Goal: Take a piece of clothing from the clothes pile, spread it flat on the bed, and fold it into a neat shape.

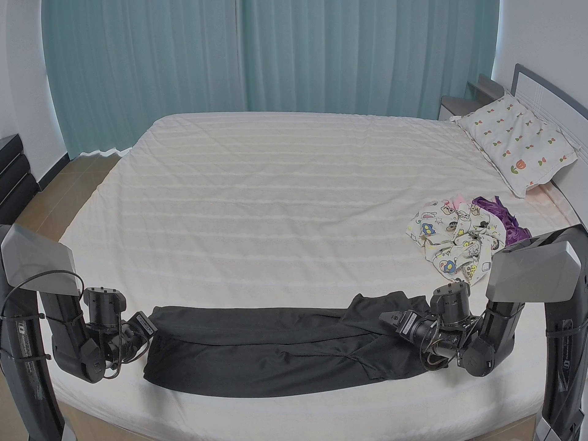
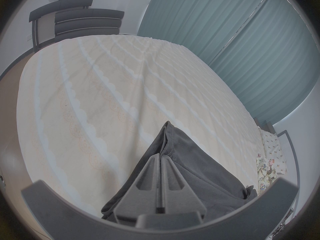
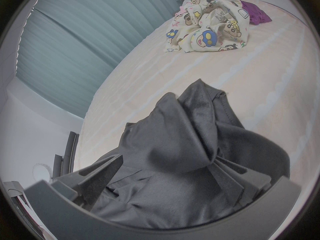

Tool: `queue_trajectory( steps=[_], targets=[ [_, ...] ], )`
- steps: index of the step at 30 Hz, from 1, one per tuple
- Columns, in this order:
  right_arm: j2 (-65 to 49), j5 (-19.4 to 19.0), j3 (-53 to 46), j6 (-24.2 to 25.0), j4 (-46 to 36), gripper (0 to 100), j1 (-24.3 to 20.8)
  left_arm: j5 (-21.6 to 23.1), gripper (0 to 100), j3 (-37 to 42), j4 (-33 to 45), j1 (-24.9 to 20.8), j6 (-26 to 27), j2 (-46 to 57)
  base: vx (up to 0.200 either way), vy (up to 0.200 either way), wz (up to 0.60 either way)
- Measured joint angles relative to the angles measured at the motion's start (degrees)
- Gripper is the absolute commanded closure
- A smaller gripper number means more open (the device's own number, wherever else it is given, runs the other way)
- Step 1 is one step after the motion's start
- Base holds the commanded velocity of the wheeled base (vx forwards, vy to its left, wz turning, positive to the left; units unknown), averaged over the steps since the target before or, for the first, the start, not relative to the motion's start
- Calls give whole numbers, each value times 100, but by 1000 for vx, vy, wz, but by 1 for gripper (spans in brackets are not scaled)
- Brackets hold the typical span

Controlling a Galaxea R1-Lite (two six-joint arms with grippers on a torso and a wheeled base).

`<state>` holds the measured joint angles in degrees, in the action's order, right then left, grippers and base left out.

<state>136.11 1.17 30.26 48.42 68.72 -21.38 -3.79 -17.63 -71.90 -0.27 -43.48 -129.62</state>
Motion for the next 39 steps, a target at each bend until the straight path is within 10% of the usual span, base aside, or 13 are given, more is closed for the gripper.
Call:
queue_trajectory(
  steps=[6, 7, 39],
  targets=[
    [80, 55, 56, 7, 28, 0, 85, -1, 100, -4, -5, 0, 0, -1, 0, 0, 0],
    [90, 57, 77, 7, 26, 100, 94, -1, 100, -4, -5, 2, 0, -1, 0, 0, 0],
    [-204, 255, 614, 367, 836, 100, 601, -307, 100, -594, -794, 68, -753, 44, 0, 0, 0]
  ],
)
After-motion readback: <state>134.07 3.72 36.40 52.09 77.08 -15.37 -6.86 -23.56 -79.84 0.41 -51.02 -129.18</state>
